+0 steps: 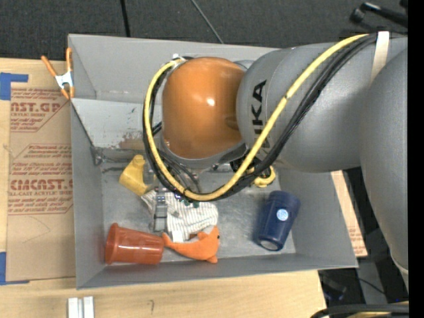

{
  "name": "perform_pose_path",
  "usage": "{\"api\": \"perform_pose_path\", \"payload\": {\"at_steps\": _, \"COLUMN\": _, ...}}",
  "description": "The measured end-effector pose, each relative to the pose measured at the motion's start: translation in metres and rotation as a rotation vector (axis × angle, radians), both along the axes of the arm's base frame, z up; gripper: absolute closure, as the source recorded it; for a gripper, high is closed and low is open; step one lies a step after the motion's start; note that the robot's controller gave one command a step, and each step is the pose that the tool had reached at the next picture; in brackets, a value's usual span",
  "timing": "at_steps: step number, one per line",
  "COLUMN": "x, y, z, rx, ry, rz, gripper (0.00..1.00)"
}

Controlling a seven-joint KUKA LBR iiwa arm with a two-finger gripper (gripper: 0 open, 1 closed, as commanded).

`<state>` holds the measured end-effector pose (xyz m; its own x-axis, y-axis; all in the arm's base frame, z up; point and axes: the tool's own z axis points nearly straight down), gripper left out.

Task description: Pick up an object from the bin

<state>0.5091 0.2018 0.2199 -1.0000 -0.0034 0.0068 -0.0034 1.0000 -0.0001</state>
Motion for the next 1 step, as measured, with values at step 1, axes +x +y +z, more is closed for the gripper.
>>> {"api": "perform_pose_path", "payload": {"at_steps": 1, "x": 0.002, "y": -0.0012, "z": 0.0045, "rx": 0.002, "ry": -0.008, "rz": -0.002, "gripper": 0.0}}
